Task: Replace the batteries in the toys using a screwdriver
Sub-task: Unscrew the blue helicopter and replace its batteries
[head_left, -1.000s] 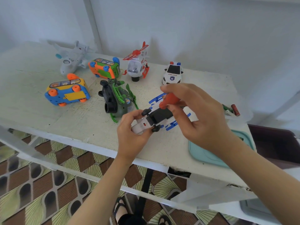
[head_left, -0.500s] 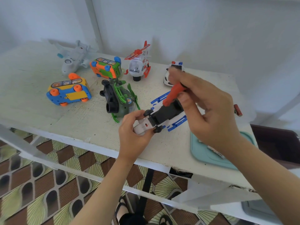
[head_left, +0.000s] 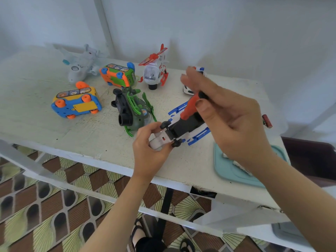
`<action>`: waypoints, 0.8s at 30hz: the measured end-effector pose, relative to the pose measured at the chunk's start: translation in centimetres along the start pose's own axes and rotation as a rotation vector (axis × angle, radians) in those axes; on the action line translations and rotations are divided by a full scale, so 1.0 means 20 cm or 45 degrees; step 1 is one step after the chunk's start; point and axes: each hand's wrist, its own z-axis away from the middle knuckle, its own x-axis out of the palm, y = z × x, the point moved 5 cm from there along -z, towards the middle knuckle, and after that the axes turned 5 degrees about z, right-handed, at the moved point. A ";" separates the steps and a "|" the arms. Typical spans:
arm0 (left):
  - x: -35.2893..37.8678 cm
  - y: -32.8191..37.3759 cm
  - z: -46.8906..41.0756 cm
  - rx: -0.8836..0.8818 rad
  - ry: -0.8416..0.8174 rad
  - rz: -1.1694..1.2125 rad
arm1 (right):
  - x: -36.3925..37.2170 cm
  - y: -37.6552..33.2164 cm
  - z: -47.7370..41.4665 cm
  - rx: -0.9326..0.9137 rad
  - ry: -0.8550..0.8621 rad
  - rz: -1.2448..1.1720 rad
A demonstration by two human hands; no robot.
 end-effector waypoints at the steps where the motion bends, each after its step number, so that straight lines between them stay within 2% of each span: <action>1: 0.00 0.00 0.00 -0.008 0.000 0.000 | 0.00 0.00 0.00 0.033 0.011 -0.099; 4: 0.00 0.00 0.00 -0.027 -0.002 -0.002 | -0.03 0.02 -0.01 0.102 0.127 -0.133; 8: 0.00 0.00 0.00 -0.049 -0.008 0.009 | -0.05 0.01 -0.01 -0.036 0.237 0.377; 11: 0.00 0.00 0.00 -0.086 -0.016 0.047 | -0.03 -0.01 0.00 -0.175 0.120 0.612; 16: 0.00 0.01 0.00 -0.104 -0.016 0.062 | 0.01 -0.05 -0.02 -0.195 -0.104 0.460; 21: 0.00 0.01 -0.01 -0.106 -0.025 0.071 | 0.01 -0.09 -0.01 -0.336 0.084 0.673; 24: 0.00 0.01 -0.01 -0.111 -0.029 0.066 | 0.02 -0.09 -0.02 -0.328 0.176 0.800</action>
